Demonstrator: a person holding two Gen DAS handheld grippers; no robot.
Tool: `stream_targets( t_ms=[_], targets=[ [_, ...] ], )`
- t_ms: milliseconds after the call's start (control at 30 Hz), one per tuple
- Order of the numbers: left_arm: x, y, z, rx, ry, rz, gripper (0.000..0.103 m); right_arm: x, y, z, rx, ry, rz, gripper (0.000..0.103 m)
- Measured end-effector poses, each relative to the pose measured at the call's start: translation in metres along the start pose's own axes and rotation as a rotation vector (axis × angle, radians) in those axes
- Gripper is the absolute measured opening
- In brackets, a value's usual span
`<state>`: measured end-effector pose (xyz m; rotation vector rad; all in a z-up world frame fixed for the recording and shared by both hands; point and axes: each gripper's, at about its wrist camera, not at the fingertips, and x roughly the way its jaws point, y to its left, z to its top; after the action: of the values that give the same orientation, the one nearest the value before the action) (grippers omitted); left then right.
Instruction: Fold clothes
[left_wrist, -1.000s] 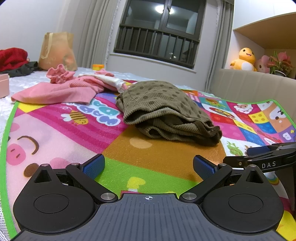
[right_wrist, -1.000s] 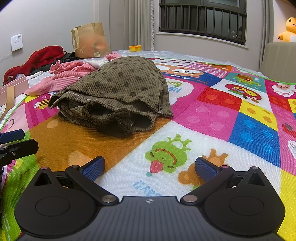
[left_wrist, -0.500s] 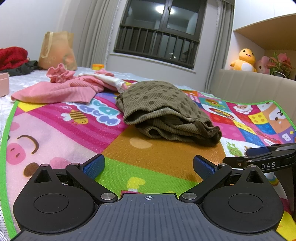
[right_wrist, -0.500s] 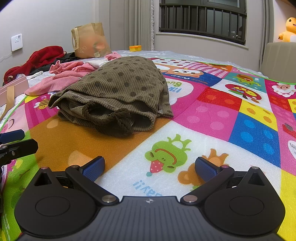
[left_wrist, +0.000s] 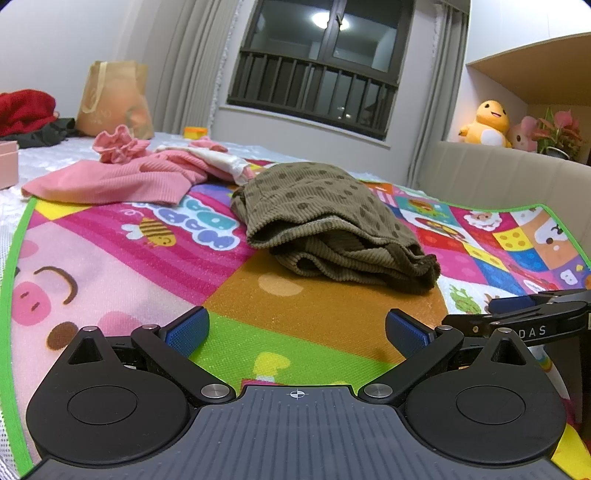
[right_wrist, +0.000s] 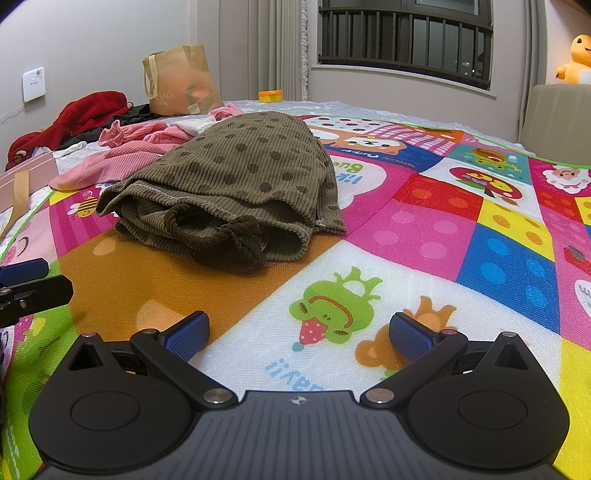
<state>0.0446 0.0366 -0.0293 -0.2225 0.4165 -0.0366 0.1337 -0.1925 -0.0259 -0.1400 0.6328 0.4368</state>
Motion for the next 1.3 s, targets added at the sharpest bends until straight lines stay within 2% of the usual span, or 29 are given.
stream_targets(
  t_ms=[1300],
  targets=[
    [0.001, -0.008, -0.0022, 0.047, 0.01, 0.039, 0.103, -0.0008, -0.0012, -0.0016, -0.001, -0.008, 0.001, 0.103]
  ],
)
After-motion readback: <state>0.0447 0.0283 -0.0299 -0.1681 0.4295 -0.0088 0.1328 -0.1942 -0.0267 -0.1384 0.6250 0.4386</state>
